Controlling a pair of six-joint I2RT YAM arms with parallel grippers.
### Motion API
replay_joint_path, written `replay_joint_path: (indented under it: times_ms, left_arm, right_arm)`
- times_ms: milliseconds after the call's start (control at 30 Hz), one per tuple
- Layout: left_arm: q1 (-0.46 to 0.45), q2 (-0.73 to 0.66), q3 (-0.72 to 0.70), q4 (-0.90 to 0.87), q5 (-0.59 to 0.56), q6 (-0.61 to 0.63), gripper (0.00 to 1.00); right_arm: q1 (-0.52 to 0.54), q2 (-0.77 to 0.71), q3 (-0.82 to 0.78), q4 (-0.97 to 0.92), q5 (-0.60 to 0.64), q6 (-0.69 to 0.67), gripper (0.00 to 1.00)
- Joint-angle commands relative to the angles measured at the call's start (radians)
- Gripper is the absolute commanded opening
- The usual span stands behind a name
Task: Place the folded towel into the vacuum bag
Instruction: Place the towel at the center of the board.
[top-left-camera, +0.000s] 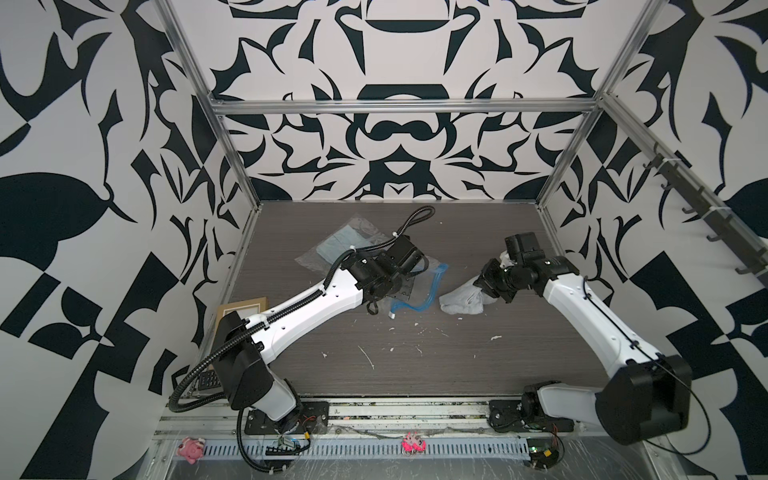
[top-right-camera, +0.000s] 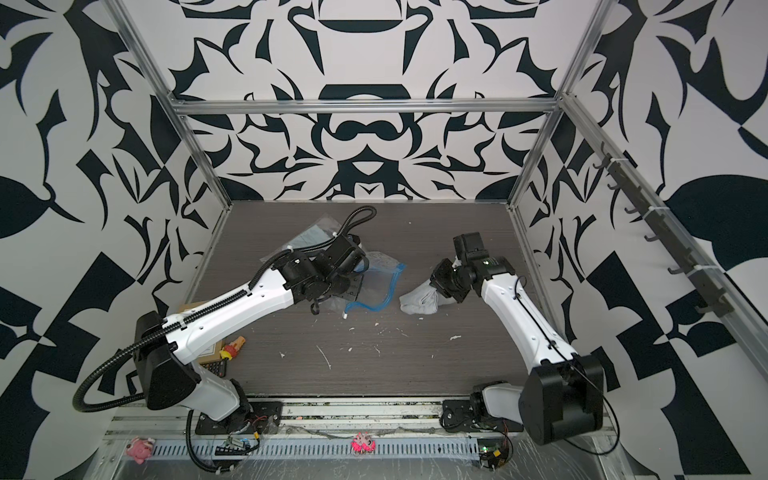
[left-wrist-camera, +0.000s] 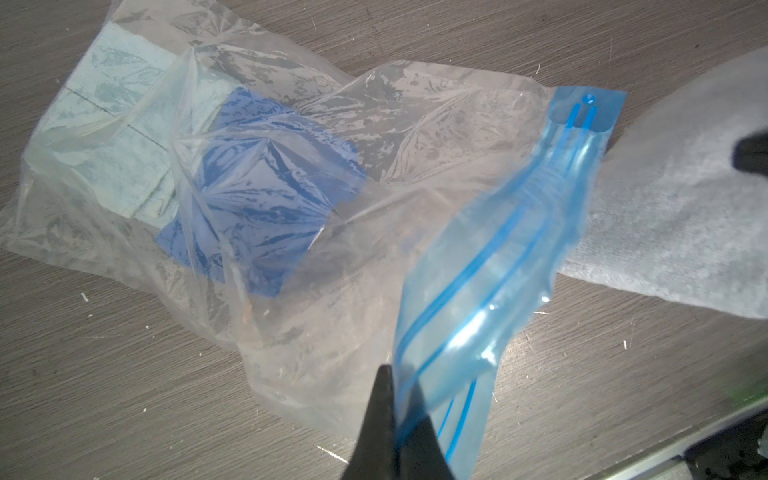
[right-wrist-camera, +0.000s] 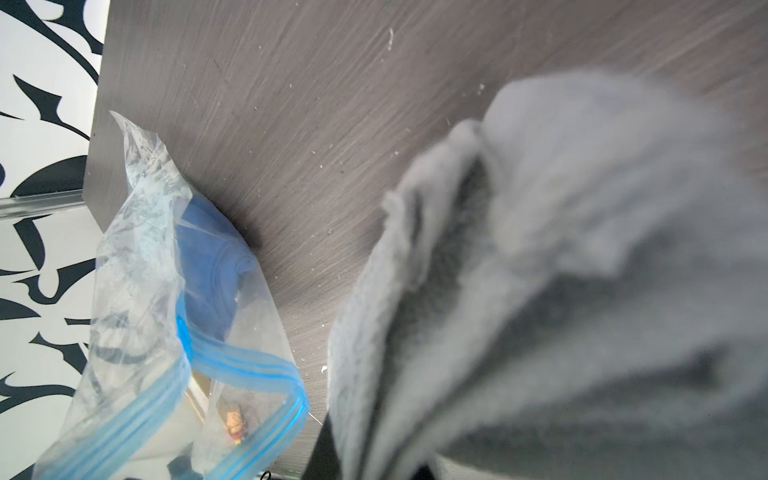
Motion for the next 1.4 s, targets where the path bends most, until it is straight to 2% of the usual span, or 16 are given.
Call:
replay_joint_path:
  times_ms: [0,100,167,300,433,600,667,767,1033,1067,1100,1233,1367]
  left_arm:
    - [0.003,-0.014,0.005,0.020,-0.002,-0.016,0.00]
    - [0.002,-0.026,-0.005,0.025,-0.006,-0.029,0.00]
    - [0.002,-0.031,-0.015,0.033,-0.005,-0.036,0.00]
    - [0.001,-0.025,-0.027,0.046,0.005,-0.037,0.00]
    - [0.002,-0.001,-0.014,0.047,0.020,-0.027,0.00]
    - [0.002,0.010,-0.006,0.054,0.032,-0.022,0.00]
    - [0.002,0.008,-0.012,0.060,0.034,-0.023,0.00]
    - [0.002,-0.001,-0.027,0.071,0.036,-0.023,0.00]
    - [0.002,-0.019,-0.044,0.078,0.031,-0.025,0.00]
    - [0.002,-0.019,-0.045,0.076,0.030,-0.023,0.00]
    - [0.002,-0.021,-0.045,0.078,0.030,-0.022,0.00]
    - [0.002,-0.019,-0.052,0.088,0.028,-0.017,0.00]
    - [0.002,-0.012,-0.052,0.098,0.031,-0.012,0.00]
  right_arm:
    - [-0.005,0.032,0.120,0.086,-0.004,-0.043,0.07]
    - [-0.005,0.021,0.124,0.090,0.024,-0.069,0.07]
    - [-0.004,-0.009,0.070,0.090,0.047,-0.075,0.07]
    - [-0.010,-0.101,-0.149,0.112,0.071,-0.050,0.09]
    - [-0.018,-0.224,-0.394,0.117,0.108,0.011,0.25]
    - [-0.028,-0.387,-0.547,0.011,0.189,0.071,0.47]
    - [-0.030,-0.446,-0.571,-0.023,0.221,0.087,0.62]
    - [-0.033,-0.482,-0.591,-0.022,0.233,0.112,0.71]
    - [-0.035,-0.441,-0.571,0.039,0.186,0.209,0.80]
    - [-0.034,-0.444,-0.563,0.032,0.194,0.228,0.90]
    - [-0.034,-0.445,-0.553,0.016,0.205,0.255,0.95]
    - [-0.036,-0.423,-0.529,0.000,0.210,0.346,0.95]
    - [-0.036,-0.335,-0.510,0.038,0.166,0.377,0.95]
